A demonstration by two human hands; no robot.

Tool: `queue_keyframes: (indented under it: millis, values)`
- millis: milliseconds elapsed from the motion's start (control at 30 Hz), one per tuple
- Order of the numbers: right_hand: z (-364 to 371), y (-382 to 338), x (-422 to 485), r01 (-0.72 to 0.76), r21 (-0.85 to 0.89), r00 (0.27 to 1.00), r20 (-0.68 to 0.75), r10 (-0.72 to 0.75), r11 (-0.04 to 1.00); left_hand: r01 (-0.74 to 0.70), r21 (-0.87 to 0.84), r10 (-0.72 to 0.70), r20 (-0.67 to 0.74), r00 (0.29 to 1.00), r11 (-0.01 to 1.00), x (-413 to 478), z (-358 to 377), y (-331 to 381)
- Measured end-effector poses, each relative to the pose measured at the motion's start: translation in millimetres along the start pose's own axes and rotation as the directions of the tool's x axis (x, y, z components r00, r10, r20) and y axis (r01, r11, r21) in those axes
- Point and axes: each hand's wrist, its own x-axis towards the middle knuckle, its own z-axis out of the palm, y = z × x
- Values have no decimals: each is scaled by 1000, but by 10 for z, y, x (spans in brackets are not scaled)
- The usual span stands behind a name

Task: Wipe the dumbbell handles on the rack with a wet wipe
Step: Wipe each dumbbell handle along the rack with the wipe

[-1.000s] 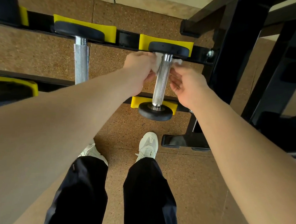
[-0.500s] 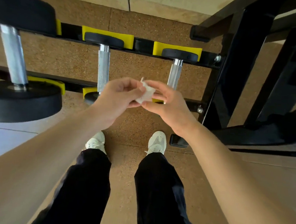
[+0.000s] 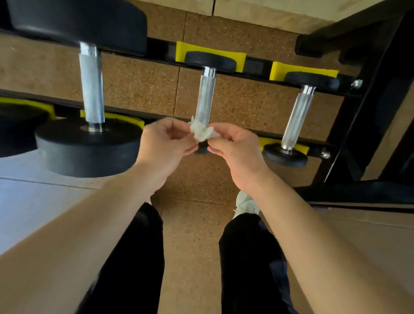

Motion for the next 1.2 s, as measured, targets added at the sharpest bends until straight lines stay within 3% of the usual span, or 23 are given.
queue_keyframes:
  millis: [100, 233, 333, 500, 633, 700, 800, 867, 967, 1033, 1133, 1200]
  values:
    - [111, 148, 74, 32, -440, 985, -138, -103, 897, -74, 107, 82, -80, 993, 992, 244, -184, 96]
    - [216, 383, 122, 2, -543, 960, -233, -153, 840, -159, 276, 181, -56, 982, 948, 625, -125, 191]
    - [255, 471, 127, 21, -535, 931, -297, -212, 844, -214, 341, 252, -71, 965, 915, 826, 65, 177]
    - [230, 533, 153, 55, -538, 929, -282, -241, 841, -315, 447, 366, -30, 930, 837, 850, 182, -11]
    - [232, 539, 146, 77, -534, 929, -268, -254, 842, -262, 661, 250, 114, 961, 703, 781, 18, -227]
    - [223, 521, 151, 80, -527, 936, -253, -246, 846, -249, 680, 209, 142, 968, 690, 750, -29, -249]
    - [184, 504, 161, 102, -516, 943, -223, -248, 851, -362, 615, 369, 122, 921, 700, 729, 59, -80]
    - [159, 504, 166, 123, -530, 945, -195, -262, 839, -436, 549, 501, 37, 865, 713, 784, 166, 134]
    - [131, 511, 171, 143, -540, 944, -179, -279, 829, -473, 543, 560, 6, 828, 694, 920, 318, 339]
    - [131, 511, 164, 141, -541, 945, -175, -275, 829, -457, 610, 519, 87, 851, 647, 937, 358, 280]
    - [124, 512, 155, 120, -537, 952, -175, -249, 835, -521, 726, 502, 277, 819, 449, 815, 324, 14]
    - [81, 495, 140, 80, -446, 955, -223, -197, 891, -495, 765, 416, 325, 849, 413, 713, 269, -137]
